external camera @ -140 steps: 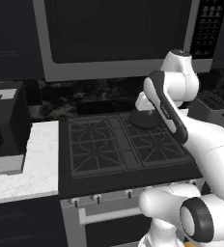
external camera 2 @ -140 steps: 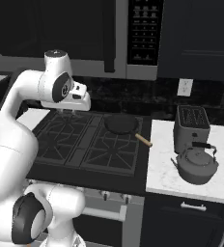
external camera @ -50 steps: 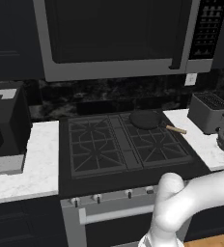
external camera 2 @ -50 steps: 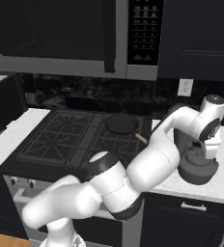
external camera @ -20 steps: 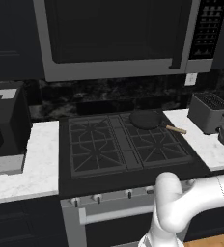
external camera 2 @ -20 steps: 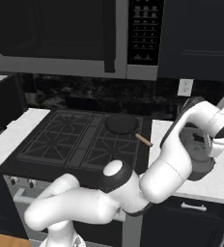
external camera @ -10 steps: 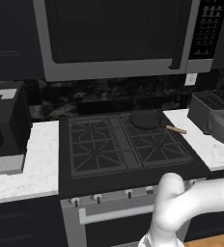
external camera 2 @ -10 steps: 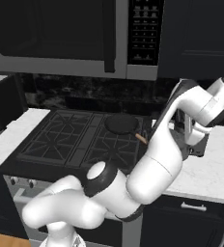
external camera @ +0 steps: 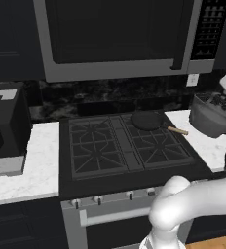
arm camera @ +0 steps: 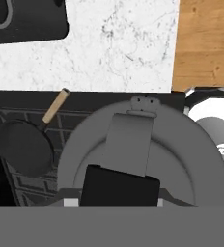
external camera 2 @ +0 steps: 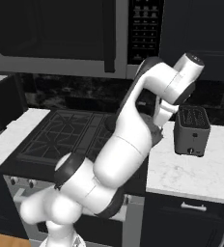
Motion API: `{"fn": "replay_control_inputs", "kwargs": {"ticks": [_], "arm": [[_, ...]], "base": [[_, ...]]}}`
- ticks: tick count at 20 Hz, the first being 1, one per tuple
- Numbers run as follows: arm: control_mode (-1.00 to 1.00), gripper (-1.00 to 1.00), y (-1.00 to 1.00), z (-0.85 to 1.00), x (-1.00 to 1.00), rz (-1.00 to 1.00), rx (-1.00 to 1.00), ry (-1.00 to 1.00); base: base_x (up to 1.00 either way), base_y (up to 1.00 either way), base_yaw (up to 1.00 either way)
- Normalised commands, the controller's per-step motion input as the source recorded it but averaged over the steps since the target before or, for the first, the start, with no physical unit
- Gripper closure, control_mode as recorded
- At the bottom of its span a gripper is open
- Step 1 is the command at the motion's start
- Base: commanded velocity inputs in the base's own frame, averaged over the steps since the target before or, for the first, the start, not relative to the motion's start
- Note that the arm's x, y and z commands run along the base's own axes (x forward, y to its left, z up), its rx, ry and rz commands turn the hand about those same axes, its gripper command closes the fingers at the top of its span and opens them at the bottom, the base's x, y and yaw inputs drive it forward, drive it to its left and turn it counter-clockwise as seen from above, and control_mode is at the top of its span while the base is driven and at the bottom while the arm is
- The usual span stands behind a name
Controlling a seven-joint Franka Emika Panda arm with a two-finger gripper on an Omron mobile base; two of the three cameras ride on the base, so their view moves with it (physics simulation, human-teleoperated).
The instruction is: Pick the kettle from the counter and place it on a stove burner. Then turn the burner on.
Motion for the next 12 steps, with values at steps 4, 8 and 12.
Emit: {"fn": "replay_control_inputs", "kwargs": {"ticks": [4,8,12], "arm": [[-1.00,1.00,1.00,0.23,-0.19,0.00,0.00,0.00],[-1.00,1.00,1.00,-0.01,-0.52,0.00,0.00,-0.06],[-1.00,1.00,1.00,-0.22,-0.33,0.00,0.02,-0.14]], "base": [[0.00,0.00,0.00],[0.00,0.00,0.00],[0.00,0.00,0.00]]}}
